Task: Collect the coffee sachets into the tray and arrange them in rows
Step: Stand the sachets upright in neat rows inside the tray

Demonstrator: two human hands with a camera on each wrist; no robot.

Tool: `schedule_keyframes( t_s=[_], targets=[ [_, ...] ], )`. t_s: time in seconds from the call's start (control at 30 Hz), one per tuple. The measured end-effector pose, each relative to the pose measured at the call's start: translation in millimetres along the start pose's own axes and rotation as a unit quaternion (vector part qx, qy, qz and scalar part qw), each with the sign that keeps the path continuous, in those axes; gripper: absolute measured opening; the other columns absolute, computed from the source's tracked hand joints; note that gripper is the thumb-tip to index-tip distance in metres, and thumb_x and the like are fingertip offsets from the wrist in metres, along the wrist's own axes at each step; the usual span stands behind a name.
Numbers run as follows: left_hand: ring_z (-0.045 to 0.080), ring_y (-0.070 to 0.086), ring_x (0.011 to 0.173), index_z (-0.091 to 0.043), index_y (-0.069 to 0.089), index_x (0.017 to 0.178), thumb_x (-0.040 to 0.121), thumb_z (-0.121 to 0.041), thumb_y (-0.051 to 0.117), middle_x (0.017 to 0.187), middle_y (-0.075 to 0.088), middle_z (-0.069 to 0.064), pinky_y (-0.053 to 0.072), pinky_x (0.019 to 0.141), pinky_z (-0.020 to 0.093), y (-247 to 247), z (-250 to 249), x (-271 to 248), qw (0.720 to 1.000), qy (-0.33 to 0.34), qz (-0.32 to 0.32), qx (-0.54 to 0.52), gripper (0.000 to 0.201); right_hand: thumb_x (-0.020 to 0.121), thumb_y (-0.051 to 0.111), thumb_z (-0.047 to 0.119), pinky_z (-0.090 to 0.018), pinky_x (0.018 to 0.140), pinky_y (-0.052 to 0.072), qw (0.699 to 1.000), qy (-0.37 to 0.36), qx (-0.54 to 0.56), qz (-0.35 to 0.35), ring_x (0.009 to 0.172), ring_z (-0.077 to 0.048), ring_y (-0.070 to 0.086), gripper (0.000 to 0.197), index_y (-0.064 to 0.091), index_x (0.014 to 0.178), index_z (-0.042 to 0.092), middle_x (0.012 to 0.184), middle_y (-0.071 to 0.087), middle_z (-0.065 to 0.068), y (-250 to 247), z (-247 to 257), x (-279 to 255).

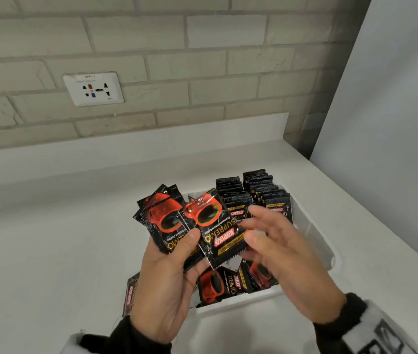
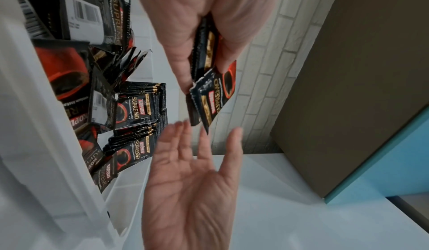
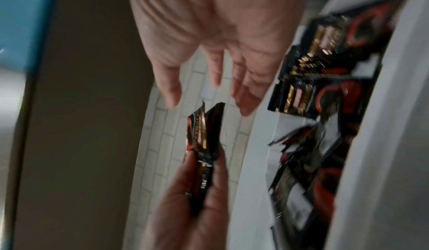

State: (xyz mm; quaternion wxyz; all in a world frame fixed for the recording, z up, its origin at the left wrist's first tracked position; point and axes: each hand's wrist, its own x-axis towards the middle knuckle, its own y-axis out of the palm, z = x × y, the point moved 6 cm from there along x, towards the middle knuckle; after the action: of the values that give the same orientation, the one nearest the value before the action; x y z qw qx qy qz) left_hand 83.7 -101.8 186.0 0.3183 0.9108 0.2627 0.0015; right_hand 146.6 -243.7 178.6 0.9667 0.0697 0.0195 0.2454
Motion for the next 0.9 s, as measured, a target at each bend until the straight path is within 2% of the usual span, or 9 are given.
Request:
schedule_keyframes(
  t_s=[0.07, 0.17, 0.27, 0.37, 0.43, 0.5, 0.6, 0.73, 0.9],
  targets=[
    [0.014, 0.071, 0.069, -0.014, 0.061, 0.098, 0.069, -0.006, 0.059, 0.082, 0.074, 0.002, 0.053, 0.048, 0.023, 6.0, 0.7, 0.3, 1.000, 0.009, 0.013, 0.004, 0.031, 0.047, 0.083, 0.047, -0.023, 0.066, 0.054, 0.997, 0.059, 0.044, 0.037, 0.081, -0.013, 0.068, 0.069, 0.062, 0.106, 0.018, 0.099, 0.069, -0.003, 6.1, -2.5, 1.1],
    [0.016, 0.071, 0.076, -0.011, 0.059, 0.105, 0.071, -0.006, 0.058, 0.089, 0.074, 0.004, 0.056, 0.054, 0.026, 13.1, 2.8, 0.3, 0.999, 0.014, 0.036, 0.011, 0.034, 0.061, 0.067, 0.024, -0.024, 0.062, 0.055, 0.998, 0.048, 0.043, 0.019, 0.072, -0.015, 0.066, 0.030, 0.061, 0.086, 0.009, 0.085, 0.069, -0.008, 7.7, 12.3, 7.1],
    [0.021, 0.070, 0.081, -0.009, 0.059, 0.103, 0.072, -0.005, 0.057, 0.093, 0.071, 0.009, 0.059, 0.067, 0.037, 10.1, -3.5, 4.3, 0.998, 0.024, 0.050, -0.001, 0.031, 0.067, 0.062, 0.016, -0.025, 0.065, 0.056, 0.997, 0.016, 0.062, -0.031, 0.069, -0.016, 0.066, 0.017, 0.057, 0.082, 0.009, 0.077, 0.070, -0.004, -12.1, 33.9, 22.1],
    [0.021, 0.070, 0.083, -0.012, 0.060, 0.099, 0.072, -0.006, 0.056, 0.091, 0.071, 0.008, 0.059, 0.072, 0.039, -1.9, -18.6, 11.1, 0.998, 0.047, 0.038, -0.003, 0.028, 0.076, 0.066, 0.007, -0.018, 0.064, 0.051, 0.985, -0.055, -0.138, -0.086, 0.061, -0.006, 0.065, 0.015, 0.055, 0.076, 0.017, 0.065, 0.069, 0.007, -38.6, 66.6, 38.9],
    [0.020, 0.070, 0.082, -0.012, 0.060, 0.101, 0.072, -0.006, 0.056, 0.090, 0.071, 0.008, 0.059, 0.071, 0.038, -9.3, -26.4, 14.2, 0.998, 0.058, 0.030, -0.010, 0.030, 0.081, 0.066, 0.012, -0.018, 0.064, 0.046, 0.908, -0.114, -0.400, -0.053, 0.063, -0.003, 0.060, 0.017, 0.056, 0.077, 0.025, 0.069, 0.065, 0.013, -42.4, 83.2, 48.9],
    [0.020, 0.070, 0.084, -0.011, 0.059, 0.104, 0.071, -0.006, 0.056, 0.091, 0.070, 0.008, 0.059, 0.071, 0.037, -15.0, -28.9, 15.5, 0.998, 0.059, 0.022, -0.010, 0.034, 0.085, 0.059, 0.021, -0.025, 0.067, 0.042, 0.776, -0.124, -0.617, 0.026, 0.072, -0.007, 0.053, 0.009, 0.059, 0.088, 0.030, 0.081, 0.061, 0.015, -36.3, 80.2, 59.1],
    [0.022, 0.071, 0.085, -0.012, 0.060, 0.099, 0.070, -0.005, 0.056, 0.089, 0.072, 0.008, 0.058, 0.071, 0.039, -19.5, -27.1, 14.8, 0.998, 0.056, 0.018, 0.003, 0.030, 0.090, 0.050, 0.025, -0.028, 0.070, 0.039, 0.649, -0.097, -0.746, 0.118, 0.089, -0.013, 0.054, 0.015, 0.057, 0.101, 0.033, 0.098, 0.059, 0.011, -28.5, 59.4, 72.3],
    [0.021, 0.071, 0.081, -0.013, 0.063, 0.093, 0.063, -0.011, 0.064, 0.087, 0.072, 0.008, 0.059, 0.066, 0.036, -21.3, -24.1, 12.0, 0.998, 0.049, 0.022, 0.019, 0.030, 0.092, 0.048, 0.024, -0.026, 0.073, 0.039, 0.613, -0.066, -0.767, 0.179, 0.102, -0.016, 0.055, 0.023, 0.056, 0.113, 0.031, 0.114, 0.057, 0.007, -17.5, 31.8, 84.7],
    [0.021, 0.071, 0.078, -0.013, 0.063, 0.094, 0.064, -0.009, 0.061, 0.086, 0.072, 0.008, 0.059, 0.066, 0.036, -25.9, -23.3, 12.0, 0.999, 0.043, 0.021, 0.024, 0.031, 0.094, 0.047, 0.025, -0.028, 0.077, 0.039, 0.622, -0.020, -0.754, 0.210, 0.097, -0.019, 0.055, 0.027, 0.054, 0.119, 0.032, 0.114, 0.057, -0.002, -9.1, 13.5, 93.6]
  ],
)
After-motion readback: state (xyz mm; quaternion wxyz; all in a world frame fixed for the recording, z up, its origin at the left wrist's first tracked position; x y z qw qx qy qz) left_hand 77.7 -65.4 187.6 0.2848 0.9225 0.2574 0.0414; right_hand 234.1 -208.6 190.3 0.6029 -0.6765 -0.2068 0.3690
